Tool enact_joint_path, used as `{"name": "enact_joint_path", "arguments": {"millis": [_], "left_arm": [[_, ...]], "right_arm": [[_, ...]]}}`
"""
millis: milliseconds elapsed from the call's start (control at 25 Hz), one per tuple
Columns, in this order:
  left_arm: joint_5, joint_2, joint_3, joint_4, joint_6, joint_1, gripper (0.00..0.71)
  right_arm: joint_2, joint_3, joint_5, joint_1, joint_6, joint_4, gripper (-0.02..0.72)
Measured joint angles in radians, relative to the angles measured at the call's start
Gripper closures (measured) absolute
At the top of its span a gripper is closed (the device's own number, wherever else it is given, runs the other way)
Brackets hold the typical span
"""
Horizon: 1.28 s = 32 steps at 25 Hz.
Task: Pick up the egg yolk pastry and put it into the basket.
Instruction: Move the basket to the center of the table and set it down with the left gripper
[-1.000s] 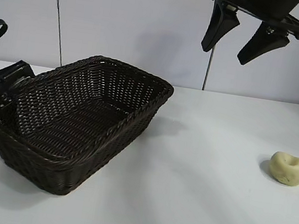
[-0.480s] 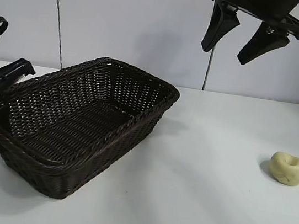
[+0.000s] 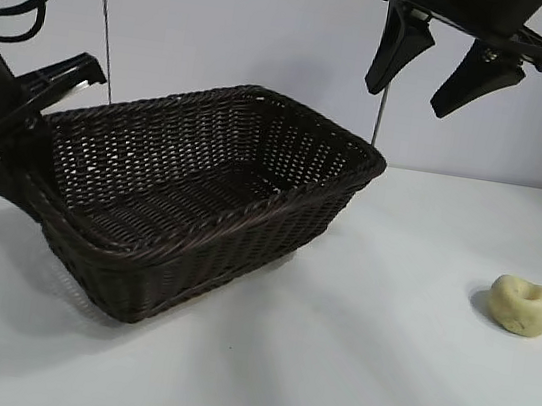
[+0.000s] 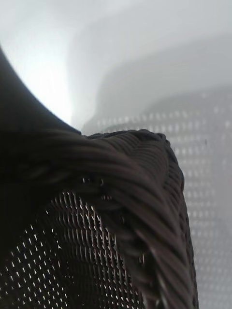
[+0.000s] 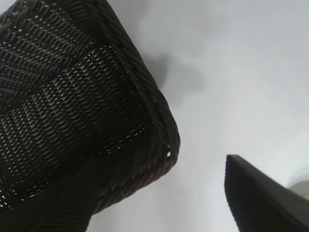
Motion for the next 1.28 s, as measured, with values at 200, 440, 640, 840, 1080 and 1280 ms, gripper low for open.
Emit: {"name": "enact_joint_path", "arguments": {"millis": [200,440,640,840,1080,1280], "left_arm": [[0.059,0.002,-0.051,0.004,0.088,0.0,0.607],[0.114,0.017,-0.095,0.009,0.21,0.0,0.607],[0.229,0.129,-0.21,0.016,0.344,0.0,0.607],[0.337,0.238,-0.373,0.024,0.517,0.0,0.607],[0.449,0.36,-0.545,0.025,0.636,0.0,0.607],[0.472,0.422,-0.636,0.028,0.669,0.0,0.607]], "right_arm": [[0.0,0.0,0.002,0.0,0.0,0.0,0.176],[0.0,0.0,0.003,0.0,0.0,0.0,0.176],[0.0,0.0,0.007,0.0,0.0,0.0,0.176],[0.0,0.0,0.021,0.0,0.0,0.0,0.176],[0.0,0.0,0.024,0.0,0.0,-0.001,0.176],[0.0,0.0,0.024,0.0,0.0,-0.001,0.176]]}}
